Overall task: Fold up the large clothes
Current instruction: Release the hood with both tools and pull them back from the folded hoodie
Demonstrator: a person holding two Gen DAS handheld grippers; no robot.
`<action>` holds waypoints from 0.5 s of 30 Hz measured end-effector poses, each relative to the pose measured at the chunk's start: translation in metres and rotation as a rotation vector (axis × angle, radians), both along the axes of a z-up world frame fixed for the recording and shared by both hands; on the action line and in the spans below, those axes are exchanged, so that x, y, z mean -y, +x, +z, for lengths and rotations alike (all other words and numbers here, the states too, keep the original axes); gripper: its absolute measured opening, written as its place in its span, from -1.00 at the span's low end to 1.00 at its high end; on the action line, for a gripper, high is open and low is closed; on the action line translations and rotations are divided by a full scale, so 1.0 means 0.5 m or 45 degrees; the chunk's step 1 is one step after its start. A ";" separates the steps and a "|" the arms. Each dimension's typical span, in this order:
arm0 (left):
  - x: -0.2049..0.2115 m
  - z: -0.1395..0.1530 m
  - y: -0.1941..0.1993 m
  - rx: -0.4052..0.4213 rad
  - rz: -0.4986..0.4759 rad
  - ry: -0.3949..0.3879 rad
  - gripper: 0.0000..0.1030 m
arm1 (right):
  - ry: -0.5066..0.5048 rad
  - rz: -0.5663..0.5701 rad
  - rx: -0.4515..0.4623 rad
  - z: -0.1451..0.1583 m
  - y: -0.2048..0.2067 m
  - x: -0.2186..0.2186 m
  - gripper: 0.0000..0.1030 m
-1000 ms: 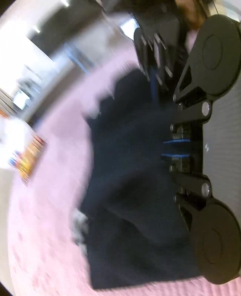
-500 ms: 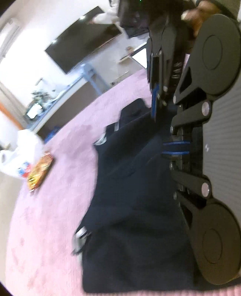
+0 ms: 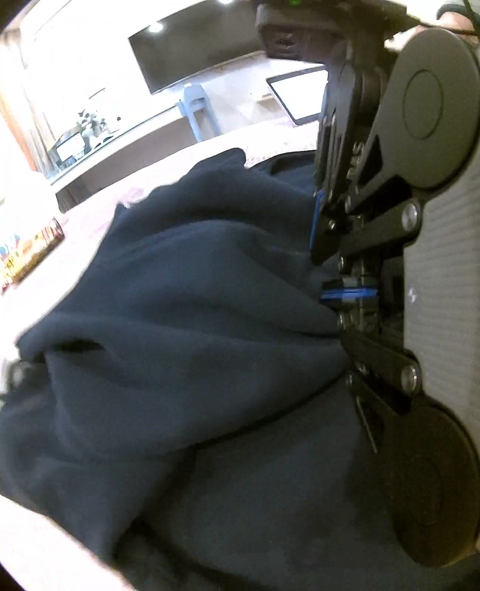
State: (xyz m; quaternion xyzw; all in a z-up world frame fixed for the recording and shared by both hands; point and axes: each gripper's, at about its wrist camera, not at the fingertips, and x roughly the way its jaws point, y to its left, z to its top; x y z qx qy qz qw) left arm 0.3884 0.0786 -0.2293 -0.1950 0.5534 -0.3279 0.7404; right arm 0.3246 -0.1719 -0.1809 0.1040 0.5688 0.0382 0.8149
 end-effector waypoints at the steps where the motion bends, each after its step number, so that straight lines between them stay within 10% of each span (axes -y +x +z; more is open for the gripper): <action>1: -0.012 0.007 -0.017 0.011 0.004 0.008 -0.93 | -0.004 0.015 0.017 -0.001 -0.005 -0.002 -0.86; 7: -0.024 0.067 -0.067 -0.017 0.088 0.069 -0.90 | 0.127 0.053 0.052 0.031 -0.056 0.031 -0.79; 9: -0.006 0.078 -0.085 0.003 0.098 0.115 -0.86 | 0.172 0.057 0.047 0.057 -0.094 0.075 -0.61; 11: 0.000 0.092 -0.115 0.006 0.118 0.140 -0.85 | 0.154 0.062 0.038 0.067 -0.141 0.101 0.01; 15: 0.003 0.115 -0.182 -0.017 0.174 0.180 -0.84 | 0.124 0.093 -0.002 0.064 -0.231 0.166 0.00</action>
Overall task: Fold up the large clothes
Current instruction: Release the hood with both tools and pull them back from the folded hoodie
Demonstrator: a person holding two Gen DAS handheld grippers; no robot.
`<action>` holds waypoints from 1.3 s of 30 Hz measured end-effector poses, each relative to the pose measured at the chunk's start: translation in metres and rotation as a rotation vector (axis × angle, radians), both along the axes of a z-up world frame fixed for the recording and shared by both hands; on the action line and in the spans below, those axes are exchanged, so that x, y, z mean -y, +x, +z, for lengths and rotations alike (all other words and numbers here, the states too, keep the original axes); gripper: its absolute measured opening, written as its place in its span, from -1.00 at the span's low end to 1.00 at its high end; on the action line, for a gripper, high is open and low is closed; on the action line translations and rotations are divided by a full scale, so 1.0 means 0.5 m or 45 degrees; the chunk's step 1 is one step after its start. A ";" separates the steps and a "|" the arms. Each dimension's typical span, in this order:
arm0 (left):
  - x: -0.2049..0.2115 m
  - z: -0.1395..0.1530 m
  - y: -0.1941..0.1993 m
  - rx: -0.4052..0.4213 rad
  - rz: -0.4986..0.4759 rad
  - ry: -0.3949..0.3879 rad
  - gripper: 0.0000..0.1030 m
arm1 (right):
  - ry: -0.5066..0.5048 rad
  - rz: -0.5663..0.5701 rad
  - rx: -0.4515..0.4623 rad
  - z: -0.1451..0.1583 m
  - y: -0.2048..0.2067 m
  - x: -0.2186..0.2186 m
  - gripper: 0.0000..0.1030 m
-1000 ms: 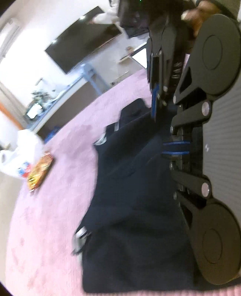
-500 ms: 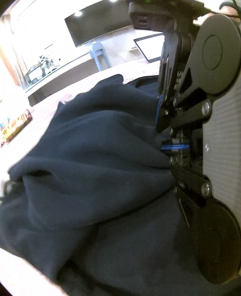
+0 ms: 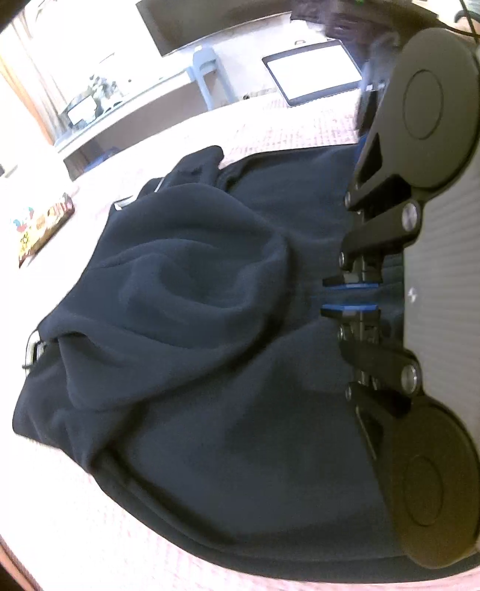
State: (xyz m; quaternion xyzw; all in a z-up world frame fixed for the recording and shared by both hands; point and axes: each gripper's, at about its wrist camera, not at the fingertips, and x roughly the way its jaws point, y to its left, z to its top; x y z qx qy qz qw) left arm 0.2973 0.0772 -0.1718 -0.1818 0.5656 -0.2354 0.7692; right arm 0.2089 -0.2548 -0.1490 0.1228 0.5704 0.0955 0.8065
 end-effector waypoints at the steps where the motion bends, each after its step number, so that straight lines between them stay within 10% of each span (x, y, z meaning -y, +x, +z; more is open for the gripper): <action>1: -0.016 0.003 -0.021 -0.009 0.002 0.000 -0.83 | -0.006 -0.004 -0.019 -0.002 -0.020 0.018 0.00; 11: -0.020 -0.020 -0.143 -0.119 -0.056 -0.005 -0.80 | -0.095 0.121 0.073 0.022 -0.098 0.060 0.00; 22: -0.134 -0.060 -0.232 -0.252 0.095 -0.061 -0.77 | -0.057 0.123 -0.102 -0.035 -0.168 0.058 -0.17; 28: -0.238 -0.060 -0.264 -0.218 0.211 0.224 -0.93 | -0.230 0.082 -0.216 -0.020 -0.179 0.082 -0.24; 31: -0.285 -0.034 -0.272 -0.208 0.265 0.272 -0.92 | -0.186 0.000 -0.248 -0.005 -0.185 0.097 0.29; 36: -0.270 0.009 -0.264 -0.162 0.192 0.258 -0.35 | -0.073 -0.112 -0.291 0.004 -0.192 0.100 0.46; 38: -0.256 0.007 -0.257 -0.168 0.217 0.319 0.36 | -0.061 -0.136 -0.330 -0.003 -0.199 0.098 0.46; 39: -0.248 0.004 -0.255 -0.157 0.240 0.362 0.36 | -0.068 -0.141 -0.346 -0.007 -0.201 0.097 0.46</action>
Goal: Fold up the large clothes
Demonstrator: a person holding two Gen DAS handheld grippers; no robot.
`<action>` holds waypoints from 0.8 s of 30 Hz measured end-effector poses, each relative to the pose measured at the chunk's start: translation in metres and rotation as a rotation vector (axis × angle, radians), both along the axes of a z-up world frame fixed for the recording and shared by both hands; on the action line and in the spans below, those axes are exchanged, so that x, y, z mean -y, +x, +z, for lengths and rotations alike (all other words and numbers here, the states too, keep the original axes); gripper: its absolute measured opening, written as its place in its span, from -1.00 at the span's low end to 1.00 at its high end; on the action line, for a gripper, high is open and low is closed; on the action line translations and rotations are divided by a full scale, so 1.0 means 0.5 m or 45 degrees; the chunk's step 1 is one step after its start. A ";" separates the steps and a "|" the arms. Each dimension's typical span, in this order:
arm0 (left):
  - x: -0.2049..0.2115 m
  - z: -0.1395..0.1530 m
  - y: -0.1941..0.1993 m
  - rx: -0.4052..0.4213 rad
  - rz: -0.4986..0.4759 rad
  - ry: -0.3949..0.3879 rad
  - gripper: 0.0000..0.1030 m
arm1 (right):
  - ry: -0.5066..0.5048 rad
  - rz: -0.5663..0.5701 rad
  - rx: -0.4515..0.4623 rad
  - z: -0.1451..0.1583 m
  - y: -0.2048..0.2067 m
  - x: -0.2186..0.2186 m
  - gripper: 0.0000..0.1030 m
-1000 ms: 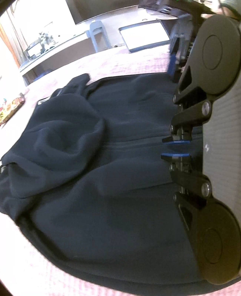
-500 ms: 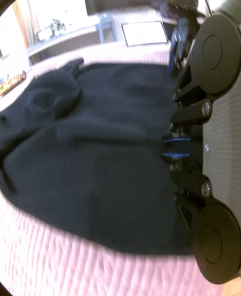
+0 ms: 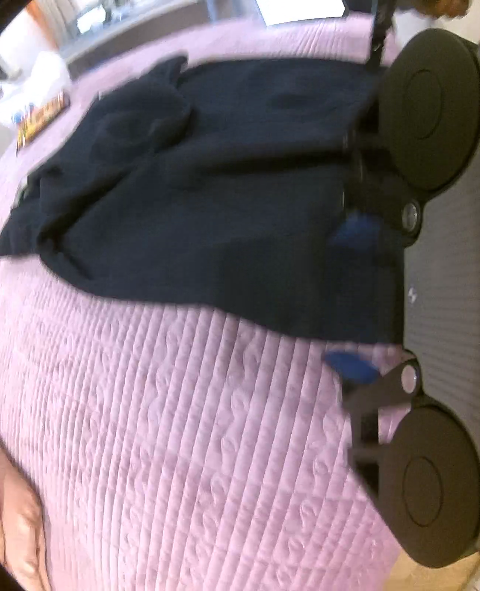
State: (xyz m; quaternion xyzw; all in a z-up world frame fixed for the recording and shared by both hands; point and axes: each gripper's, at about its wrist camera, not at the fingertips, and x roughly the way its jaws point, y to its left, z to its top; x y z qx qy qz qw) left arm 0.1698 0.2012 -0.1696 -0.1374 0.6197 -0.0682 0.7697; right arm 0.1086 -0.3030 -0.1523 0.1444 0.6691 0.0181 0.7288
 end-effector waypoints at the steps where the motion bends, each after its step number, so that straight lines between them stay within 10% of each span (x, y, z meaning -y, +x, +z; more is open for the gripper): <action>1: 0.007 -0.004 0.000 0.016 0.010 0.033 0.37 | -0.008 0.002 -0.010 -0.003 -0.001 -0.002 0.46; 6: 0.038 -0.056 -0.001 -0.027 -0.047 -0.050 0.48 | -0.027 -0.034 -0.046 -0.012 -0.015 -0.003 0.46; 10: 0.079 -0.047 0.011 0.033 -0.106 0.029 -0.88 | -0.023 -0.071 -0.088 -0.026 -0.021 -0.007 0.46; 14: 0.086 -0.020 0.003 0.095 -0.135 0.055 -0.89 | -0.037 -0.068 -0.101 -0.032 -0.024 -0.025 0.46; 22: -0.124 -0.063 -0.025 -0.011 0.395 -0.351 -0.89 | -0.048 -0.097 -0.128 -0.052 -0.032 -0.017 0.46; 24: -0.115 -0.067 -0.021 -0.016 0.340 -0.333 -0.89 | -0.052 -0.097 -0.130 -0.052 -0.030 -0.022 0.47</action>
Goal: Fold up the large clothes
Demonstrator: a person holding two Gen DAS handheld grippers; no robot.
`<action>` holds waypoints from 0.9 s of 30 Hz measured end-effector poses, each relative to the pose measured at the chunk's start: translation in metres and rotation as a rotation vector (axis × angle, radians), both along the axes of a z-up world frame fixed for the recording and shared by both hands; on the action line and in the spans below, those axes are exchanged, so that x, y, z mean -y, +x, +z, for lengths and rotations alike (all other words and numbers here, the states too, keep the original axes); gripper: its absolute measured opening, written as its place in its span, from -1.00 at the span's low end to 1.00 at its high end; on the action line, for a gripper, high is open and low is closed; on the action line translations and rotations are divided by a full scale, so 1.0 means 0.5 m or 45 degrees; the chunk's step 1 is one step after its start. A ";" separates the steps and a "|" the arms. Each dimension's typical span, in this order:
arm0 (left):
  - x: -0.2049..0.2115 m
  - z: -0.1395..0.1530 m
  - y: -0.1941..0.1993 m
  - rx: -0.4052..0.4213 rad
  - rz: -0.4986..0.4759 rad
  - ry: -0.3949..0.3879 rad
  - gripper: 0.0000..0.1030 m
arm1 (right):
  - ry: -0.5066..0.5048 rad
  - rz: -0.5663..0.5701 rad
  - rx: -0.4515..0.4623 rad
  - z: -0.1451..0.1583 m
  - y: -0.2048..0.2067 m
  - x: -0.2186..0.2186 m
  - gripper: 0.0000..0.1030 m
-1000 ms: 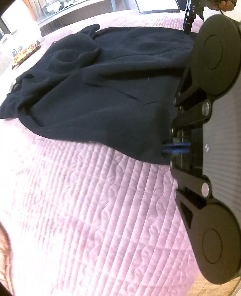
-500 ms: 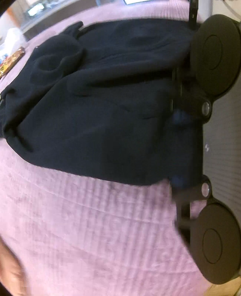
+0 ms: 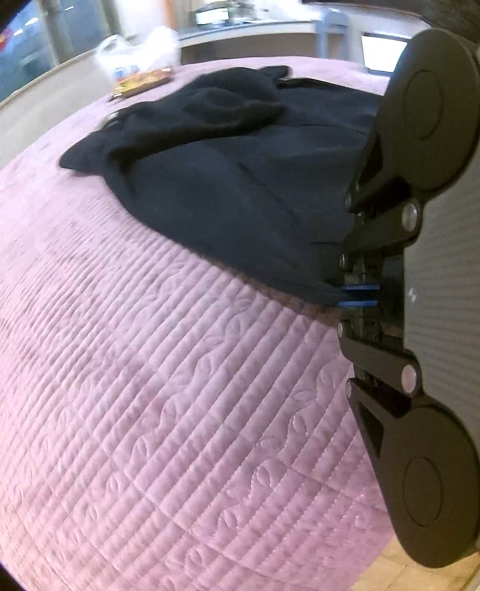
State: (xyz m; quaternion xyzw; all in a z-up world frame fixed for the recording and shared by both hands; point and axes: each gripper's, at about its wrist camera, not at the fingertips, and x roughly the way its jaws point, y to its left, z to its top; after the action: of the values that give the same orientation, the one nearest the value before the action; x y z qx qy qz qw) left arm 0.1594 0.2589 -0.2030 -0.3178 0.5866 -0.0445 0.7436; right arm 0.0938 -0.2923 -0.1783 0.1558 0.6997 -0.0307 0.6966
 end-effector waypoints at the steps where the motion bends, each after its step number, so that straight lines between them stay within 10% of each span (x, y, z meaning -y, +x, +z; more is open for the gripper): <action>1: 0.012 0.006 0.004 0.012 -0.051 0.019 -0.89 | 0.006 -0.009 -0.006 0.000 0.000 0.001 0.47; 7: 0.038 0.008 0.026 0.003 -0.112 -0.144 -0.24 | 0.068 -0.060 -0.030 -0.014 0.000 0.004 0.50; 12: 0.025 -0.037 0.054 -0.077 -0.091 -0.133 -0.07 | 0.109 -0.180 -0.073 -0.026 0.004 -0.004 0.09; 13: 0.033 -0.038 0.060 -0.075 -0.106 -0.123 -0.10 | 0.113 -0.222 -0.076 -0.027 0.004 0.000 -0.07; 15: 0.061 -0.035 0.073 -0.064 -0.212 -0.020 -0.90 | 0.119 -0.261 -0.052 -0.021 0.004 0.004 -0.43; 18: 0.082 -0.026 0.098 -0.075 -0.288 0.004 -0.90 | 0.119 -0.334 -0.036 -0.004 0.003 0.016 -0.57; 22: 0.026 0.028 0.156 0.041 -0.151 -0.220 -0.90 | 0.228 -0.684 0.007 0.045 -0.004 0.090 -0.61; 27: 0.039 0.127 0.283 0.230 -0.212 -0.395 -0.90 | 0.210 -0.647 0.255 0.159 0.090 0.132 -0.61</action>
State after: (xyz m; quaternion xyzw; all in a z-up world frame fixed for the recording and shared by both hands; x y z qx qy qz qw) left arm 0.3011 0.2393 -0.1393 -0.3737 0.5277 -0.2242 0.7291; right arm 0.1386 -0.3583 -0.0989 0.3843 0.5661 -0.1317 0.7172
